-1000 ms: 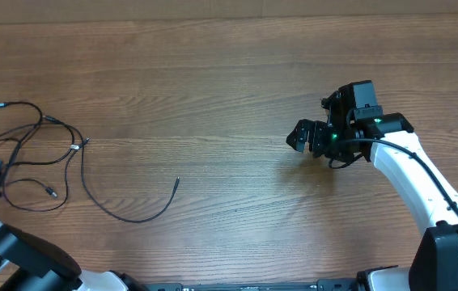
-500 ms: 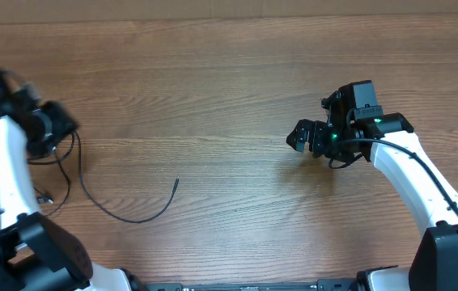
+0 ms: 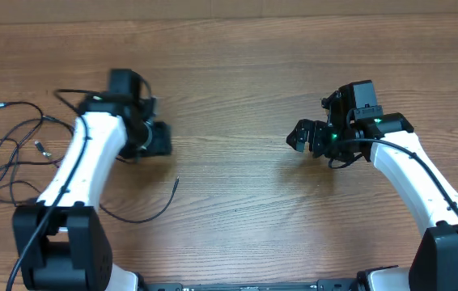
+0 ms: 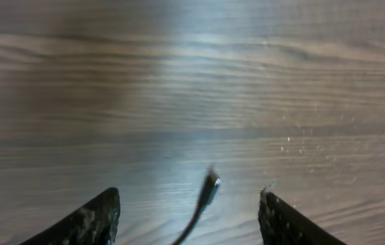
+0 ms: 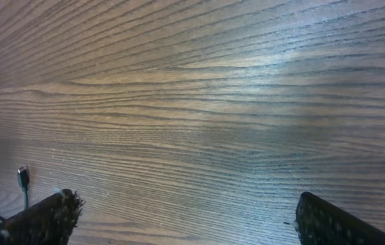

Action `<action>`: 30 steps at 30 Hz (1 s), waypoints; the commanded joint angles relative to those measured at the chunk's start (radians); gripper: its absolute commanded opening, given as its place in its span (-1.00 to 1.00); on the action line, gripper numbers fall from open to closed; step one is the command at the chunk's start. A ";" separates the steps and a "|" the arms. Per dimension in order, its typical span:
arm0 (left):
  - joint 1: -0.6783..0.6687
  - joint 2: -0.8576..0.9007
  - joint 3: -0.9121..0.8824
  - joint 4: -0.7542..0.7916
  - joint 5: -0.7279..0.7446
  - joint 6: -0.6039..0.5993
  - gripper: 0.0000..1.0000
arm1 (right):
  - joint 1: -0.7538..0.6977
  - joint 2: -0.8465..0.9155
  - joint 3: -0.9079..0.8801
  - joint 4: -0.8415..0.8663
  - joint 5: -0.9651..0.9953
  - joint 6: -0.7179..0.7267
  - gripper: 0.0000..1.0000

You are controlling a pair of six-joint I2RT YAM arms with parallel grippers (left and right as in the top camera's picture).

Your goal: Untangle cables

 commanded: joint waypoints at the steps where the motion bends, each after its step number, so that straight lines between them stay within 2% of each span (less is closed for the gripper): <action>1: -0.079 0.008 -0.077 0.063 -0.043 -0.025 0.27 | 0.000 -0.005 0.019 0.005 0.010 0.000 1.00; 9: -0.220 0.009 -0.196 0.224 -0.200 -0.053 0.30 | 0.000 -0.005 0.019 0.005 0.010 0.000 1.00; 13: -0.249 0.009 -0.237 0.272 -0.198 -0.074 0.29 | 0.000 -0.005 0.019 0.005 0.010 0.000 1.00; 23: -0.256 0.009 -0.309 0.285 -0.197 -0.127 0.20 | 0.000 -0.005 0.019 0.005 0.010 0.000 1.00; 30: -0.256 0.009 -0.370 0.325 -0.197 -0.157 0.05 | 0.000 -0.005 0.019 0.005 0.010 0.000 1.00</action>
